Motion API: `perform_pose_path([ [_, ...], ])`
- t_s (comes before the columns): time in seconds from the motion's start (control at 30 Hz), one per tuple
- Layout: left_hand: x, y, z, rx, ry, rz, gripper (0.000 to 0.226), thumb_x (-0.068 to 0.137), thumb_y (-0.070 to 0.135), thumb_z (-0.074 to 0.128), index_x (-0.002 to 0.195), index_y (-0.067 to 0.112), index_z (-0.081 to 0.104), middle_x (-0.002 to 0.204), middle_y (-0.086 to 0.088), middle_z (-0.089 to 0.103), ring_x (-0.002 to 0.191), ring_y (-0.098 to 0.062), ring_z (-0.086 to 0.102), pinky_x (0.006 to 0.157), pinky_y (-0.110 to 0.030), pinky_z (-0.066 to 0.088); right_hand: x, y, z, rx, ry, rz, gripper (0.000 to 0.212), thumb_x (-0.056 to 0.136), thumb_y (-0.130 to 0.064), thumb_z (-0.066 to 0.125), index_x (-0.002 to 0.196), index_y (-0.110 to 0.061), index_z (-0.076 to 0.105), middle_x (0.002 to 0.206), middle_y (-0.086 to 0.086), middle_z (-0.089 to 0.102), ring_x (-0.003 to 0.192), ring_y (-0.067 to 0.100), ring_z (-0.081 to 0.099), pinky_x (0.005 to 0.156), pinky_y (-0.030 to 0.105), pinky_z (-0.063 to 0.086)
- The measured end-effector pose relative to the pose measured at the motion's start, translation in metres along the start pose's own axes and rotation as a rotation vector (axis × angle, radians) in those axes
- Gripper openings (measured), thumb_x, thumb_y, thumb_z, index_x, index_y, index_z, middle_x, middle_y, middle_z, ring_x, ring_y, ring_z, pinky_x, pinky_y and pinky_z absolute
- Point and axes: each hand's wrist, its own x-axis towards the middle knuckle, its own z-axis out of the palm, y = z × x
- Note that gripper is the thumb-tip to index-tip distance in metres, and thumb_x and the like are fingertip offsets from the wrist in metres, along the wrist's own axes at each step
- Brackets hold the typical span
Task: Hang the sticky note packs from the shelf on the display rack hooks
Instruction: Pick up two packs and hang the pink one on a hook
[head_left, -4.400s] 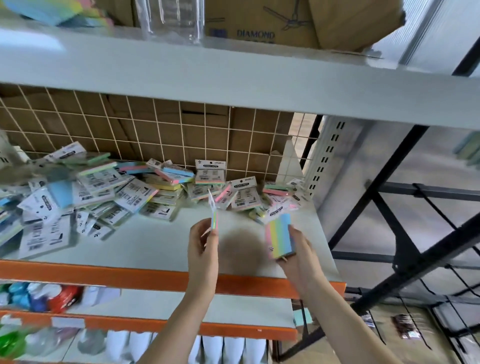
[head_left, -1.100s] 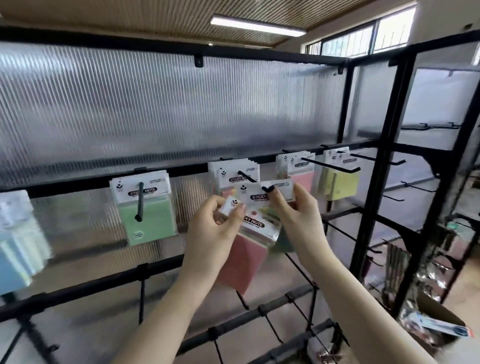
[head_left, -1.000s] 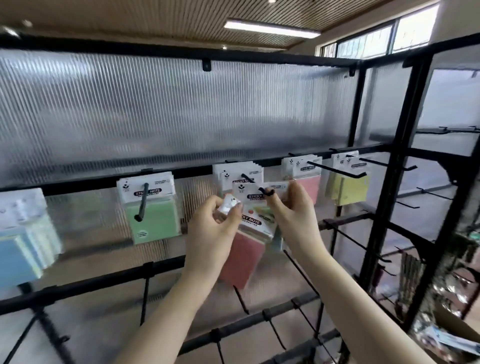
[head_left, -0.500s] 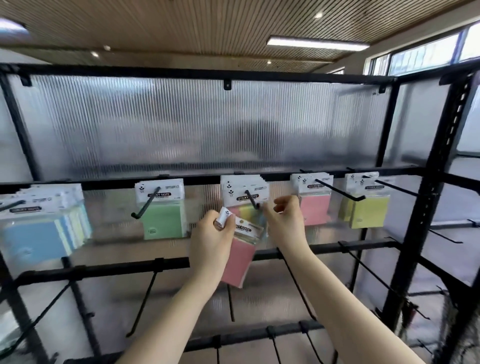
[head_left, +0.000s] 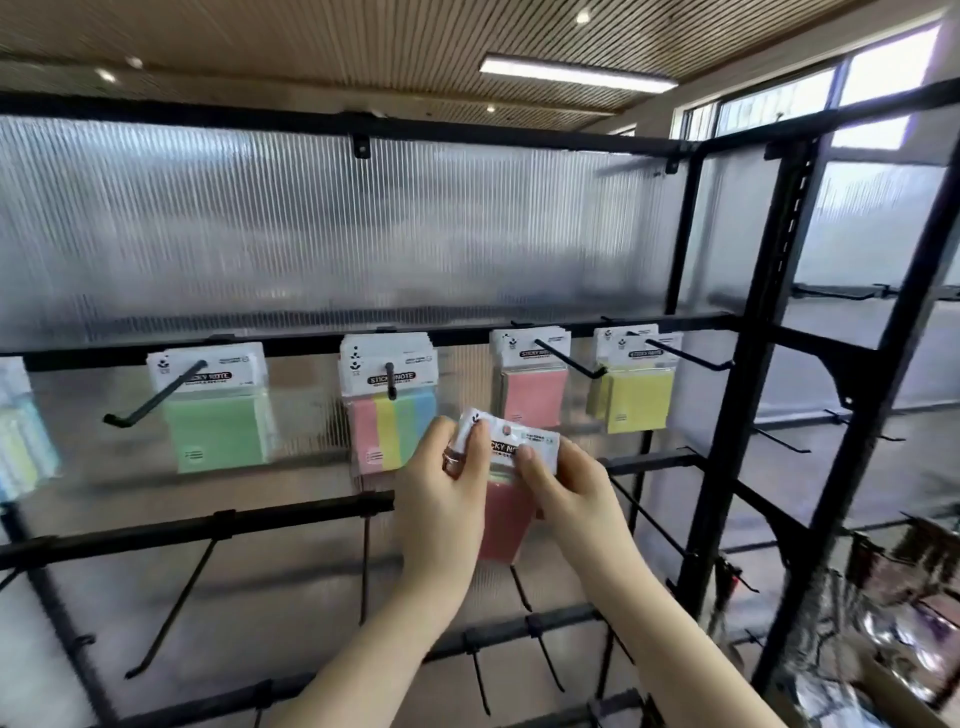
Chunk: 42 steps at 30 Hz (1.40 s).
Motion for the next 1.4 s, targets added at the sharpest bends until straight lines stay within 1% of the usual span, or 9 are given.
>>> perform_pose_path([
  [0.2,0.009,0.026,0.033,-0.175,-0.179,0.008,0.039,0.093,0.029,0.056,0.059,0.026,0.036,0.049,0.012,0.041,0.048,-0.001,0.037,0.049,-0.011,0.029,0.005,-0.015,-0.033,-0.027,0.277,-0.083,0.025,0.094,-0.023,0.058,0.081,-0.002,0.059,0.071,0.014,0.063,0.065,0.012,0.052,0.059,0.029,0.040],
  [0.43,0.032,0.028,0.062,-0.293,-0.287,-0.027,0.047,0.093,0.025,0.060,0.054,0.028,0.033,0.046,0.013,0.036,0.048,-0.002,0.032,0.049,-0.015,0.027,0.030,-0.019,-0.054,-0.074,0.445,-0.155,0.041,0.092,-0.033,0.060,0.083,0.007,0.054,0.070,0.022,0.054,0.061,0.012,0.045,0.053,0.022,0.036],
  [0.53,0.037,0.022,0.070,-0.301,-0.294,-0.007,0.043,0.092,0.027,0.060,0.056,0.020,0.038,0.050,0.010,0.036,0.052,-0.003,0.034,0.051,-0.019,0.029,0.041,-0.016,-0.057,-0.091,0.435,-0.147,0.039,0.090,-0.035,0.061,0.078,0.002,0.058,0.062,0.012,0.056,0.057,0.006,0.044,0.051,0.017,0.036],
  [0.7,0.038,0.011,0.073,-0.317,-0.324,0.025,0.049,0.089,0.046,0.058,0.068,0.003,0.052,0.054,0.006,0.034,0.051,-0.005,0.033,0.049,-0.019,0.029,0.051,-0.009,-0.058,-0.122,0.372,-0.139,0.037,0.089,-0.032,0.064,0.054,-0.035,0.054,0.047,-0.019,0.046,0.046,-0.003,0.037,0.045,0.010,0.031],
  [0.83,0.037,0.003,0.070,-0.305,-0.324,0.089,0.045,0.088,0.042,0.053,0.062,0.007,0.044,0.055,0.002,0.037,0.053,-0.009,0.036,0.052,-0.020,0.031,0.052,-0.001,-0.058,-0.068,0.340,-0.110,0.033,0.084,-0.041,0.066,0.067,-0.014,0.056,0.058,-0.006,0.050,0.055,0.006,0.041,0.049,0.019,0.034],
  [0.97,0.034,-0.004,0.068,-0.332,-0.307,0.072,0.040,0.089,0.036,0.052,0.059,0.012,0.040,0.056,0.003,0.038,0.054,-0.009,0.036,0.055,-0.020,0.032,0.050,0.003,-0.056,-0.014,0.309,-0.124,0.029,0.083,-0.039,0.066,0.063,-0.021,0.056,0.057,-0.009,0.050,0.055,0.004,0.042,0.049,0.016,0.035],
  [1.07,0.035,-0.005,0.067,-0.354,-0.315,0.090,0.040,0.089,0.033,0.053,0.059,0.010,0.040,0.056,0.007,0.037,0.054,-0.007,0.036,0.057,-0.018,0.031,0.046,0.003,-0.055,0.024,0.312,-0.175,0.026,0.084,-0.035,0.064,0.076,-0.010,0.061,0.067,0.013,0.060,0.064,0.012,0.052,0.057,0.025,0.041],
  [1.2,0.036,-0.002,0.066,-0.374,-0.349,0.183,0.040,0.091,0.028,0.053,0.062,0.001,0.048,0.059,-0.001,0.045,0.056,-0.017,0.043,0.057,-0.024,0.037,0.039,-0.004,-0.054,0.057,0.325,-0.235,0.032,0.081,-0.041,0.062,0.080,-0.009,0.061,0.066,0.004,0.060,0.063,0.012,0.052,0.056,0.025,0.042],
  [1.4,0.037,0.003,0.073,-0.368,-0.312,0.043,0.032,0.088,0.040,0.053,0.062,0.020,0.055,0.055,0.004,0.042,0.052,-0.002,0.037,0.053,-0.013,0.031,0.048,-0.008,-0.060,0.034,0.309,-0.196,0.036,0.086,-0.030,0.061,0.085,0.005,0.059,0.077,0.026,0.062,0.069,0.018,0.056,0.061,0.029,0.045],
])
